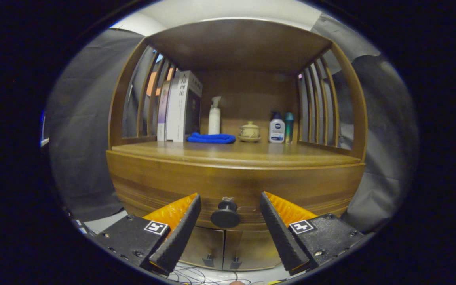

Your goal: Pull open the drawer, take out the items inside it, and place them on the countertop above the cabinet.

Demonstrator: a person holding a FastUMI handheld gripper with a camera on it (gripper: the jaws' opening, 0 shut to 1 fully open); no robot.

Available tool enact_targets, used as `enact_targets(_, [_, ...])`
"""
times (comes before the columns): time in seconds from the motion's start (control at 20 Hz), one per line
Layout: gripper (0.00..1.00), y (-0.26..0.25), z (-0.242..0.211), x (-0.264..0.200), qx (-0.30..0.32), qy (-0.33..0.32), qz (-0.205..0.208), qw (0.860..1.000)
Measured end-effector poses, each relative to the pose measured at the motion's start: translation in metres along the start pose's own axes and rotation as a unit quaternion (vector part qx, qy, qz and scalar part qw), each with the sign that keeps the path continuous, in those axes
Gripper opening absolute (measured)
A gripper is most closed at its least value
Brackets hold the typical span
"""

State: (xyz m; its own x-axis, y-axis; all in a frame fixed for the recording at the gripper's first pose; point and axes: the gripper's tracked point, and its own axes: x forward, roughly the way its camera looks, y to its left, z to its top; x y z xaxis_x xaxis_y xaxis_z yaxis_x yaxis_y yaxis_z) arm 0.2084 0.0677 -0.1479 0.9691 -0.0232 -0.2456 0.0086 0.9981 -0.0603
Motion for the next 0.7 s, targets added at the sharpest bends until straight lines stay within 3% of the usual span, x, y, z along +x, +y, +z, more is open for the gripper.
enact_targets(0.1, [0.93,0.003,-0.007,0.004,0.001,0.014,0.003,1.0])
enact_targets(0.35, [0.69,0.004,-0.02,0.014,0.007,0.029,0.006,1.0])
enact_targets(0.7, [0.47,0.001,-0.02,0.016,0.016,0.038,-0.008,0.999])
